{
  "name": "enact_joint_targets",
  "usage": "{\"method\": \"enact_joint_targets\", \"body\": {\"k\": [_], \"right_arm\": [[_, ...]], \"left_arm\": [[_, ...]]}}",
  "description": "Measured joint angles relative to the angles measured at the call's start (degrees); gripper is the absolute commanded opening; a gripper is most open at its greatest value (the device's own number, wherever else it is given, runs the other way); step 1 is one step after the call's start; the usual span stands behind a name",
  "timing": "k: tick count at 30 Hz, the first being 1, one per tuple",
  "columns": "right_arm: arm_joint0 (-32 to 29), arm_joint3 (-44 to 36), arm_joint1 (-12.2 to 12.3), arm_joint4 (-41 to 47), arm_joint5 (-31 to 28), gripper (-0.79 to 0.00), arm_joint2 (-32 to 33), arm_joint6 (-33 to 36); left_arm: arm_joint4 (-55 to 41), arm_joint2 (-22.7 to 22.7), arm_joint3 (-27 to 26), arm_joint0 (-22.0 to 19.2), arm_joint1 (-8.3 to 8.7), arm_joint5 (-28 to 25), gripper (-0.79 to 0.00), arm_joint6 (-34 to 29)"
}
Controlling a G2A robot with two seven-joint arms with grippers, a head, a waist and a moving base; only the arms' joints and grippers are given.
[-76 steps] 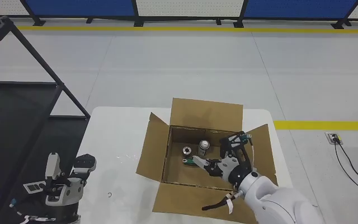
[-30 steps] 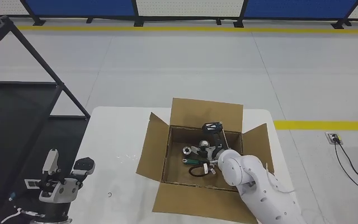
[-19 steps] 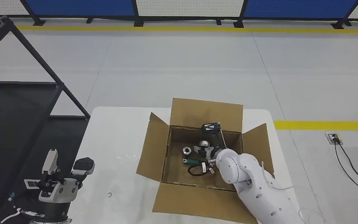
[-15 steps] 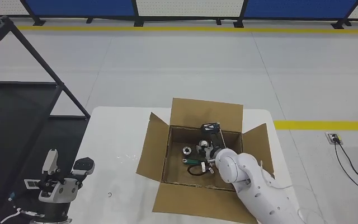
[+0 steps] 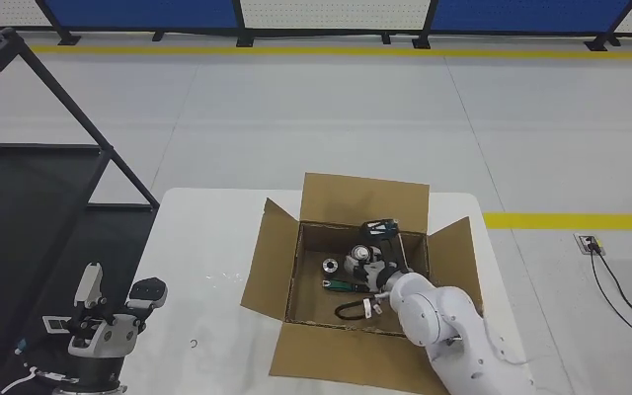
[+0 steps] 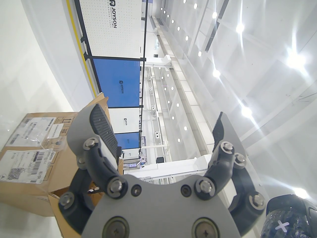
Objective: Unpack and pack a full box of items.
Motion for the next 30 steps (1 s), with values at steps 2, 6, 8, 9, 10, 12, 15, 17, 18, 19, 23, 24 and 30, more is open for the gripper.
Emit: {"method": "enact_joint_targets", "body": {"k": [2, 6, 8, 9, 10, 12, 15, 17, 18, 19, 23, 24, 30], "right_arm": [[-3.12, -4.73, 0.5, 0.06, -0.88, -0.785, 2.33, -0.91], [-8.45, -13.62, 1.19, 0.54, -2.9, -0.785, 5.96, -2.35], [-10.94, -18.41, 1.52, -0.15, -3.34, -0.785, 7.64, -2.57], [-11.93, -20.43, 1.64, -0.54, -3.35, -0.785, 8.34, -2.5], [-12.87, -22.42, 1.76, -0.85, -3.36, -0.785, 9.03, -2.37], [-15.12, -26.81, 1.99, -1.03, -3.35, -0.785, 10.79, -2.39], [-18.52, -31.75, 2.26, -0.27, -3.59, -0.785, 13.75, -3.3], [-21.26, -34.1, 2.41, 0.55, -3.99, -0.785, 15.68, -4.48], [-22.37, -34.68, 2.46, 0.74, -4.18, -0.785, 16.26, -4.86], [-22.95, -34.92, 2.49, 0.8, -4.27, -0.785, 16.53, -5.02], [-22.86, -34.86, 2.49, 0.76, -4.28, -0.785, 16.52, -5.01], [-22.85, -34.86, 2.48, 0.76, -4.27, -0.785, 16.51, -5.0], [-22.86, -34.86, 2.48, 0.76, -4.27, -0.785, 16.51, -5.0]], "left_arm": [[0.0, 0.0, 0.0, 0.0, 0.0, 0.0, 0.0, 0.0], [0.0, 0.0, 0.0, 0.0, 0.0, 0.0, 0.0, 0.0], [0.0, 0.0, 0.0, 0.0, 0.0, 0.0, 0.0, 0.0], [0.0, 0.0, 0.0, 0.0, 0.0, 0.0, 0.0, 0.0], [0.0, 0.0, 0.0, 0.0, 0.0, 0.0, 0.0, 0.0], [0.0, 0.0, 0.0, 0.0, 0.0, 0.0, 0.0, 0.0], [0.0, 0.0, 0.0, 0.0, 0.0, 0.0, 0.0, 0.0], [0.0, 0.0, 0.0, 0.0, 0.0, 0.0, 0.0, 0.0], [0.0, 0.0, 0.0, 0.0, 0.0, 0.0, 0.0, 0.0], [0.0, 0.0, 0.0, 0.0, 0.0, 0.0, 0.0, 0.0], [0.0, 0.0, 0.0, 0.0, 0.0, 0.0, 0.0, 0.0], [0.0, 0.0, 0.0, 0.0, 0.0, 0.0, 0.0, 0.0], [0.0, 0.0, 0.0, 0.0, 0.0, 0.0, 0.0, 0.0]]}}
